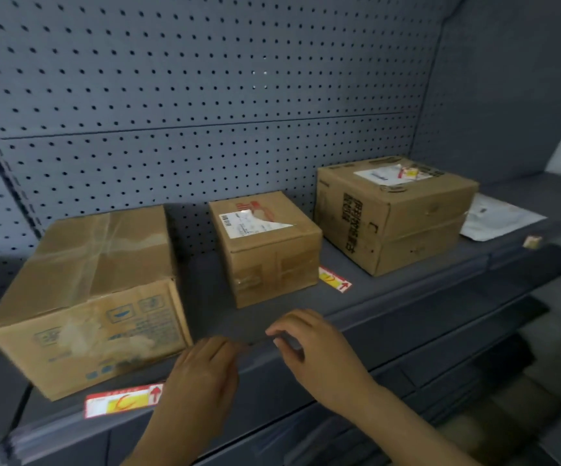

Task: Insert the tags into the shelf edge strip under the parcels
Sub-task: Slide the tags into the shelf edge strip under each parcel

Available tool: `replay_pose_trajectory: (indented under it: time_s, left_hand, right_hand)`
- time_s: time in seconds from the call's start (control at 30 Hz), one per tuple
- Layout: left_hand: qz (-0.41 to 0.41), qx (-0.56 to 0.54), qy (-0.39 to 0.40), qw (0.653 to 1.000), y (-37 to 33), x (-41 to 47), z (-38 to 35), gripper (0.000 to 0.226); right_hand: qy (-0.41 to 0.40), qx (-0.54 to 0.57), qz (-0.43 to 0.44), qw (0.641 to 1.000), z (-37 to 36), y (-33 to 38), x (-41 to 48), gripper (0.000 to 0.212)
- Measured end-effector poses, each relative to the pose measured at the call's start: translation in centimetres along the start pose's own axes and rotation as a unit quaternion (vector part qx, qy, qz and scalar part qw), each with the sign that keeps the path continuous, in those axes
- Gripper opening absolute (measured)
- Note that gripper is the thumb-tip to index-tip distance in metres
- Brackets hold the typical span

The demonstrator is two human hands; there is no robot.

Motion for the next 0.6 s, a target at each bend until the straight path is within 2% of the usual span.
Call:
replay_pose_trajectory:
  time_s: [0.13,0.37,0.47,0.6]
  left_hand:
    - [0.018,-0.007,0.033,0.999,-1.7,3.9,-4.0,0.022]
    - [0.059,-0.017,0.014,0.998,-4.1,9.8,-8.6,0.029]
    - [0.072,-0.022,0.014,0.997,-4.0,10.7,-9.1,0.025]
    - [0.092,0.003,0.031,0.995,-1.7,10.9,-9.2,0.023]
  right_hand:
    - [-0.004,0.002,-0.026,1.0,3.6,-5.4,0.6,0.012]
    - [-0.008,0.0,-0.072,0.997,8.5,-13.8,3.0,0.014]
    - [-0.021,0.016,-0.121,0.992,8.9,-16.3,4.7,0.014]
    - [-0.001,-0.004,-0.152,0.988,6.9,-16.6,7.6,0.013]
Point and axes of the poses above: each hand's wrist, its own x-axis towards the middle knuckle, its own z-axis out of the back of the hand, y = z × x, the point moved 8 cm from there along x, towards the middle knuckle, and after that the axes turned 15 degrees about -z, right-handed, at the moved point
